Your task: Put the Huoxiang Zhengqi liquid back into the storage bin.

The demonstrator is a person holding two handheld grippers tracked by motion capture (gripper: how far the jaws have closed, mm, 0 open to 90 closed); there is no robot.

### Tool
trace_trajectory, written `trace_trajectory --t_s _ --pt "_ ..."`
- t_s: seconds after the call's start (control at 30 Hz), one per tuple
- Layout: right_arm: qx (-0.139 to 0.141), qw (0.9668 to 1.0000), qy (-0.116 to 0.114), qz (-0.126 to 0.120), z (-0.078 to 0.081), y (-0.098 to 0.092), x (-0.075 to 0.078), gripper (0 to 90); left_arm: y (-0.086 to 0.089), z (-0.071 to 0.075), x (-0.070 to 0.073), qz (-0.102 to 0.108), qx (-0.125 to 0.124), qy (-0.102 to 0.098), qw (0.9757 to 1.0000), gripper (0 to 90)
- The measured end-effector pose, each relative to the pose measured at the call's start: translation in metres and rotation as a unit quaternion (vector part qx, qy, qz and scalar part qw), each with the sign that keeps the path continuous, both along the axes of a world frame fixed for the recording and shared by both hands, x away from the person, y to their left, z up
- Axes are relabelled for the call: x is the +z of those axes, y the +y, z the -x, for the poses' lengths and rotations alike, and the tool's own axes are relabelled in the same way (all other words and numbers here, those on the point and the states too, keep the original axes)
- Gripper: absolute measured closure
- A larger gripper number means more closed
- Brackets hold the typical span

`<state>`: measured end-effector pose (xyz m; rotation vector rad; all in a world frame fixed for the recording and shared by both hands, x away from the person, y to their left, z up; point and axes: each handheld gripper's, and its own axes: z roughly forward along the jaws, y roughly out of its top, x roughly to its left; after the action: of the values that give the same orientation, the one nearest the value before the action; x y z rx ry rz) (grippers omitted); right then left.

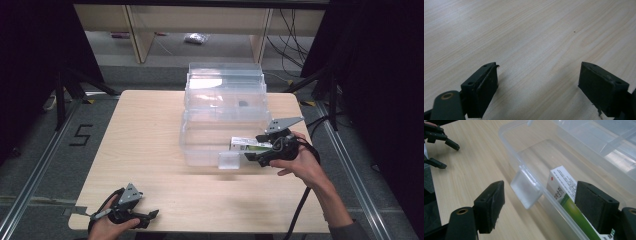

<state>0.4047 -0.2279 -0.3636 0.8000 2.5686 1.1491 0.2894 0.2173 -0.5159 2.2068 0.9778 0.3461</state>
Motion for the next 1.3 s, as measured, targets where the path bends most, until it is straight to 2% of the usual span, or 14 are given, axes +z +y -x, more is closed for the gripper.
trace_trajectory --t_s 0.37,0.4,0.43,0.47,0.5,0.6,0.67,0.73,0.77,0.83,1.1,1.13,1.17,1.3 --pt "0.006 0.9998 -0.005 -0.016 0.012 0.001 -0.008 24.5 0.001 0.0 0.001 -0.01 -0.004 0.001 0.9999 15.4" --pt "0.003 0.9998 -0.003 -0.02 0.014 0.001 -0.009 24.4 -0.001 0.0 0.0 0.004 0.007 0.0 1.0 15.4" --pt "0.012 0.9997 -0.008 -0.02 0.014 0.001 -0.01 24.4 -0.001 0.0 0.0 0.003 0.006 0.0 1.0 15.3" --pt "0.008 0.9998 -0.004 -0.019 0.016 0.002 -0.011 24.3 0.001 -0.001 0.001 -0.01 -0.003 -0.001 0.9999 15.4" --pt "0.007 0.9997 -0.002 -0.023 0.017 0.003 -0.013 24.3 -0.001 0.0 0.0 0.004 0.008 0.0 1.0 15.4" --pt "0.006 0.9999 0.0 -0.015 0.021 0.004 -0.016 23.7 0.002 -0.001 0.002 -0.017 -0.008 0.001 0.9998 15.4" --pt "0.006 0.9999 -0.005 -0.013 0.022 0.004 -0.019 23.5 -0.001 0.0 -0.001 0.004 0.009 -0.003 0.9999 15.4" --pt "0.009 0.9998 0.0 -0.015 0.024 0.005 -0.022 23.2 -0.001 0.001 0.0 0.006 0.008 -0.002 0.9999 15.4" --pt "0.005 0.9998 0.001 -0.017 0.026 0.005 -0.024 23.2 0.002 -0.001 0.002 -0.015 -0.006 0.0 0.9999 15.4" --pt "0.006 0.9998 0.004 -0.018 0.028 0.005 -0.027 23.2 -0.001 0.0 0.0 0.007 0.013 -0.001 0.9999 15.4" --pt "0.002 0.9998 -0.002 -0.022 0.037 0.005 -0.039 23.3 0.0 0.001 0.0 0.002 0.003 -0.001 1.0 15.4" --pt "0.002 0.9996 0.001 -0.027 0.038 0.006 -0.041 23.4 0.002 -0.001 0.001 -0.015 -0.007 0.0 0.9999 15.3" --pt "0.002 0.9997 -0.002 -0.026 0.039 0.006 -0.044 23.4 -0.001 0.0 0.0 0.005 0.009 -0.003 0.9999 15.4" --pt "-0.007 0.9996 0.005 -0.026 0.042 0.008 -0.053 23.6 0.001 0.0 0.001 -0.005 -0.002 0.002 1.0 15.4"
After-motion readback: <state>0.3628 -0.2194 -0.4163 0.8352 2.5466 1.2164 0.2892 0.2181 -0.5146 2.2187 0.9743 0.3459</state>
